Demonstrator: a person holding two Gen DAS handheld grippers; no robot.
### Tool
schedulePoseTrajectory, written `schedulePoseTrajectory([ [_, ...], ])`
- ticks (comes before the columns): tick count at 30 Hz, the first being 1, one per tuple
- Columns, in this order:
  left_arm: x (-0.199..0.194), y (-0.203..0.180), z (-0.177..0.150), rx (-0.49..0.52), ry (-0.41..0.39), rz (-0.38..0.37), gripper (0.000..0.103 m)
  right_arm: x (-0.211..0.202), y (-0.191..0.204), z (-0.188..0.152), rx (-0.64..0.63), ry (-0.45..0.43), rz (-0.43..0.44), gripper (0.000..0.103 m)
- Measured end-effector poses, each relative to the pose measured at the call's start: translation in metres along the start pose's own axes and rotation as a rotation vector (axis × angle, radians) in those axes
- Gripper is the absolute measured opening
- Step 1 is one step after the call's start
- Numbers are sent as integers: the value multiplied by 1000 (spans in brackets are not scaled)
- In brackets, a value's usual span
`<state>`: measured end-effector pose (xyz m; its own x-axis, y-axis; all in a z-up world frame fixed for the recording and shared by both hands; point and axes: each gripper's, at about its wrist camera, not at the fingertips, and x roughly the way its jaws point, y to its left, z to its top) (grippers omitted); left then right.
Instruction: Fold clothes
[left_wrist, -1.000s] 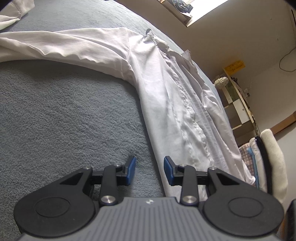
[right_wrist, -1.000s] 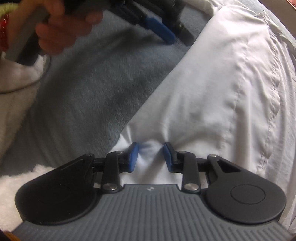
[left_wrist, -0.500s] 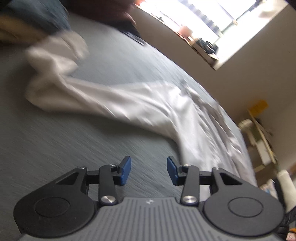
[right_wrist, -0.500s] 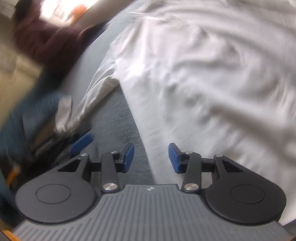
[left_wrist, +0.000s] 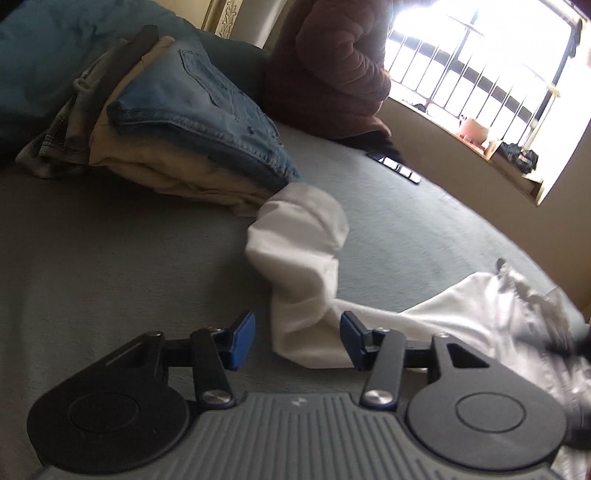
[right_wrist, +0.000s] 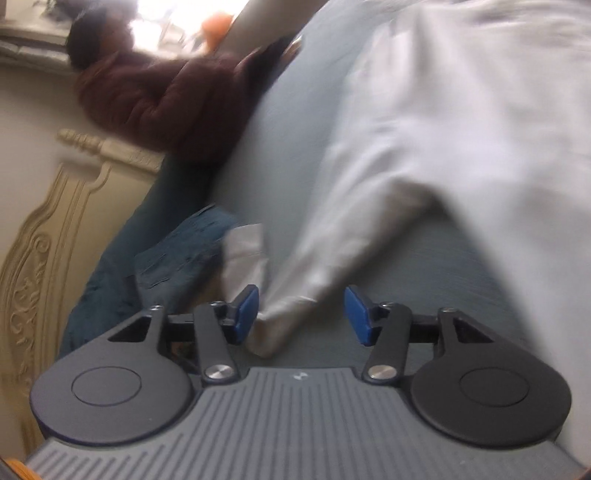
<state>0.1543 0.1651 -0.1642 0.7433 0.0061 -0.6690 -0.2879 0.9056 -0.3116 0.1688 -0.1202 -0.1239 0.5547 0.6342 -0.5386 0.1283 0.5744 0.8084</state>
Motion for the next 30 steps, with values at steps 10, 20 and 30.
schedulePoseTrajectory([
  [10, 31, 13, -12, 22, 49, 31, 18, 151, 49, 52, -112, 208, -83, 54],
  [20, 28, 25, -17, -31, 49, -3, 14, 197, 57, 49, -166, 263, -49, 10],
  [30, 12, 35, -18, -99, 48, -43, 17, 170, 76, 42, -147, 205, 75, 1],
])
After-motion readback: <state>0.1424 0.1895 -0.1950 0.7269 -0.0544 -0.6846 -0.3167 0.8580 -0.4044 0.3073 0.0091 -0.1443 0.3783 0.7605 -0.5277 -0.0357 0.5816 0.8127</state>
